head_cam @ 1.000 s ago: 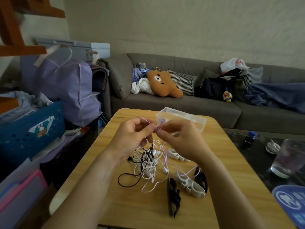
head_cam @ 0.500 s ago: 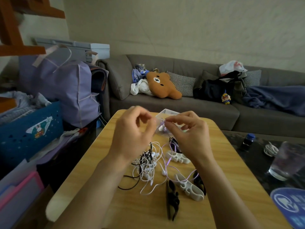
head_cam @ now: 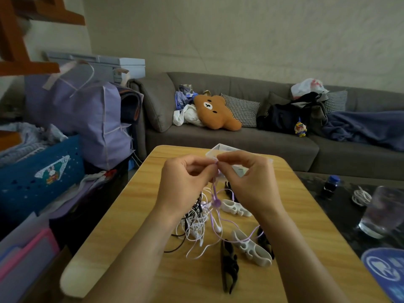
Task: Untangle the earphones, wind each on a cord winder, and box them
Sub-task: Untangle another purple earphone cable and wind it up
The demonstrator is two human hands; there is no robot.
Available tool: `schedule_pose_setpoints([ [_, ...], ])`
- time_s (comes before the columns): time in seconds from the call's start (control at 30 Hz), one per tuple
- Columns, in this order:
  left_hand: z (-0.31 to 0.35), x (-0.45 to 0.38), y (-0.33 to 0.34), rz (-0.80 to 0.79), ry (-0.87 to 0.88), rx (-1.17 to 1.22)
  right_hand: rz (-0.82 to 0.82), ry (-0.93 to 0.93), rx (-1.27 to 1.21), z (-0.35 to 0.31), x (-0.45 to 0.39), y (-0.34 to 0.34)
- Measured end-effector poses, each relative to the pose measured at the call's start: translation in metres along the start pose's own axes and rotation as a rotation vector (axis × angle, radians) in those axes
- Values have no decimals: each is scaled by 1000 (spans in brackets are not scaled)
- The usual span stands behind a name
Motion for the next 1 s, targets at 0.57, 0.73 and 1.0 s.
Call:
schedule_pose_setpoints([
  [0.57, -20, 3, 6, -243, -232, 168, -202, 98, 46, 7, 1, 10],
  [0.73, -24, 5, 7, -257, -253, 140, -268, 232, -24, 18, 4, 14],
  [1.0, -8, 13, 20, -510, -192, 42, -360, 285, -179, 19, 11, 22],
])
Point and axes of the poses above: each hand's wrist, its own x-axis away from the middle knuckle, its own y-axis out of the palm, z = x × y, the point moved 9 cm from there along -x, towards the middle knuckle, and after that the axes turned 8 degrees about -x, right-handed, at the moved point
